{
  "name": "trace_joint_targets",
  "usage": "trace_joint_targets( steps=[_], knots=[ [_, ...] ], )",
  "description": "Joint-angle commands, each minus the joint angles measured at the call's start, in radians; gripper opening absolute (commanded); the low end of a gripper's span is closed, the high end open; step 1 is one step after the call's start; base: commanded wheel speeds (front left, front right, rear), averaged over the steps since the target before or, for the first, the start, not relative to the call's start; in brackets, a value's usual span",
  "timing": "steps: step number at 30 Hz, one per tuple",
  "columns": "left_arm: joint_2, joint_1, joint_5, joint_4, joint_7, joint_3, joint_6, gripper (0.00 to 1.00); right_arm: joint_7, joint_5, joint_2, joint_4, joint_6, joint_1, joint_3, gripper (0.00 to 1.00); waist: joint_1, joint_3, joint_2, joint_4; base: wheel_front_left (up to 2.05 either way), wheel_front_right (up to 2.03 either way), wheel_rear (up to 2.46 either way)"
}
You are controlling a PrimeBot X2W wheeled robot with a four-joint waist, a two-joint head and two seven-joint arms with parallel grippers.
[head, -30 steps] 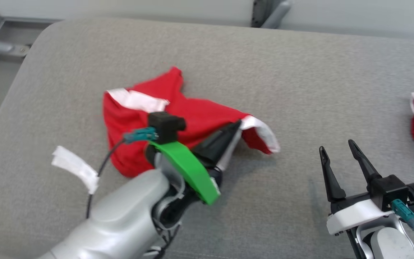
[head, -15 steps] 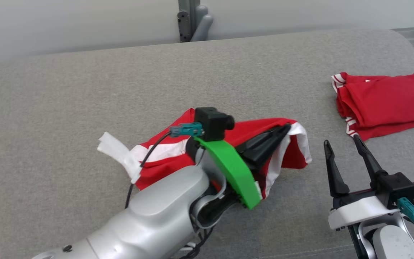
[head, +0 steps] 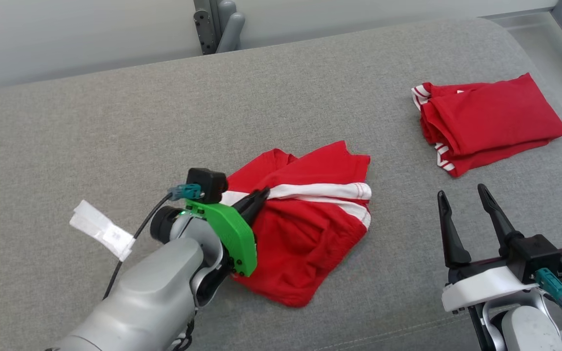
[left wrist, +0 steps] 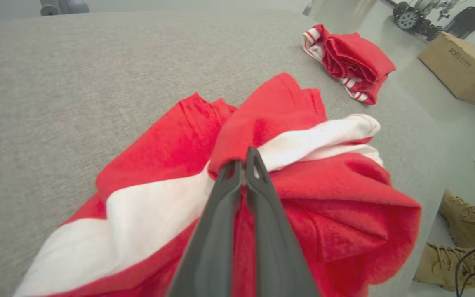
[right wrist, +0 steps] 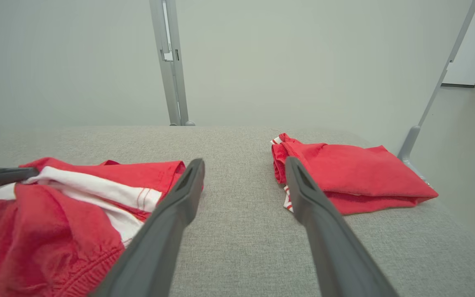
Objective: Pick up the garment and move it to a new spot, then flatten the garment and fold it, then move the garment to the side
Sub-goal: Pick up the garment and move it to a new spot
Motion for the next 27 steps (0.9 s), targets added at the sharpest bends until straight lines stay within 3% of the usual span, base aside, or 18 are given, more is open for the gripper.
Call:
trace_joint_targets(
  steps=[1, 5, 7, 8, 9, 15, 21, 27],
  knots=[
    [-0.007, 0.011, -0.009, 0.037, -0.006, 0.004, -0.001, 0.00, -0.002, -0.001, 0.001, 0.004, -0.001, 0.005, 0.001, 1.00, 0.0000, -0.002, -0.0001, 0.005, 0.00, 0.00, 0.00],
    [-0.030, 0.032, -0.049, 0.176, -0.029, 0.029, -0.008, 0.00, -0.002, 0.002, 0.004, 0.014, -0.001, 0.004, 0.012, 1.00, 0.0000, -0.011, -0.0001, 0.027, 0.00, 0.00, 0.00],
    [-0.042, 0.032, -0.051, 0.210, -0.043, 0.040, -0.011, 0.42, -0.002, 0.002, 0.005, 0.017, -0.001, 0.004, 0.013, 1.00, 0.0000, -0.017, -0.0001, 0.039, 0.00, 0.00, 0.00],
    [-0.048, 0.032, -0.055, 0.224, -0.051, 0.045, -0.013, 0.87, -0.002, 0.002, 0.005, 0.019, -0.001, 0.007, 0.013, 1.00, 0.0000, -0.022, -0.0001, 0.045, 0.00, 0.00, 0.00],
    [-0.053, 0.033, -0.059, 0.237, -0.056, 0.049, -0.012, 1.00, -0.002, 0.003, 0.005, 0.022, -0.001, 0.010, 0.014, 1.00, 0.0000, -0.027, -0.0001, 0.051, 0.00, 0.00, 0.00],
    [-0.051, 0.076, -0.079, 0.226, -0.078, 0.072, -0.015, 1.00, -0.002, 0.004, 0.004, 0.026, -0.001, 0.040, 0.003, 1.00, 0.0000, -0.075, -0.0001, 0.080, 0.00, 0.00, 0.00],
    [0.033, 0.111, -0.006, 0.134, -0.085, 0.173, 0.005, 1.00, -0.002, -0.002, -0.007, 0.013, -0.001, 0.080, -0.030, 1.00, 0.0000, -0.115, -0.0001, 0.108, 0.00, 0.00, 0.00],
    [0.131, 0.308, 0.218, -0.124, -0.084, 0.414, 0.119, 1.00, -0.002, -0.024, -0.038, 0.002, -0.001, 0.133, -0.065, 1.00, 0.0000, -0.149, -0.0001, 0.157, 0.00, 0.00, 0.00]
  ],
)
